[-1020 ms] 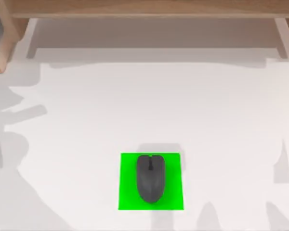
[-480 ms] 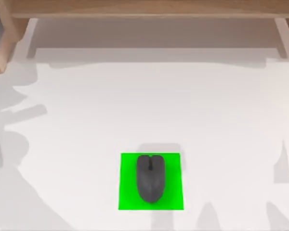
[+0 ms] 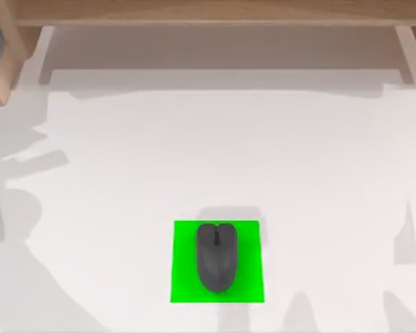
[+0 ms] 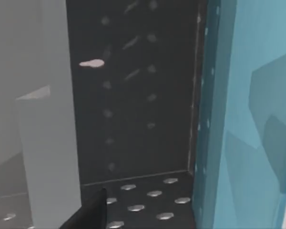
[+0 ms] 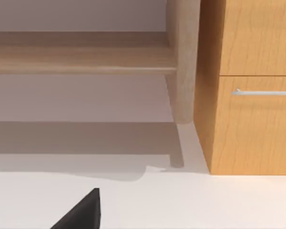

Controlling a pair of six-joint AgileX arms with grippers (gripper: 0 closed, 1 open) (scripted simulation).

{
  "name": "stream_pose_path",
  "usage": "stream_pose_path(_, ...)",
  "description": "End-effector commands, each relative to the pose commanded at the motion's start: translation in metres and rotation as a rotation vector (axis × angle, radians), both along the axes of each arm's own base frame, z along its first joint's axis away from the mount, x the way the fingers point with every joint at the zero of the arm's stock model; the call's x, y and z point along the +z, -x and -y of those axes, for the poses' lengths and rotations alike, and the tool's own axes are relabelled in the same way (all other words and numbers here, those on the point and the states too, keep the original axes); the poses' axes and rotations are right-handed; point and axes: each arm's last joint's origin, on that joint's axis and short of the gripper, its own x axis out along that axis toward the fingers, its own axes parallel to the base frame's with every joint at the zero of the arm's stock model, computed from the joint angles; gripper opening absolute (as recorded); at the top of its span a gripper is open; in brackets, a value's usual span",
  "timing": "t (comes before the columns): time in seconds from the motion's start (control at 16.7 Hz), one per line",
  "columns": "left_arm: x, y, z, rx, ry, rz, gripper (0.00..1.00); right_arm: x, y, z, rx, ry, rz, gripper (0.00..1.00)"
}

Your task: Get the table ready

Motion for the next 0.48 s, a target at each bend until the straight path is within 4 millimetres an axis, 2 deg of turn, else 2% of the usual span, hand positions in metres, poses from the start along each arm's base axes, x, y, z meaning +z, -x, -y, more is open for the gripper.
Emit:
stream_pose_path(0.24,0.003,0.004,-0.002,0.004,-0.004,0.008,1.00,0.000,0.000,0.000,0.000,0.000,0.000,1.00)
stream_pose_path(0.48,0.008,0.024,-0.003,0.010,-0.007,0.019,1.00,0.000,0.000,0.000,0.000,0.000,0.000,1.00)
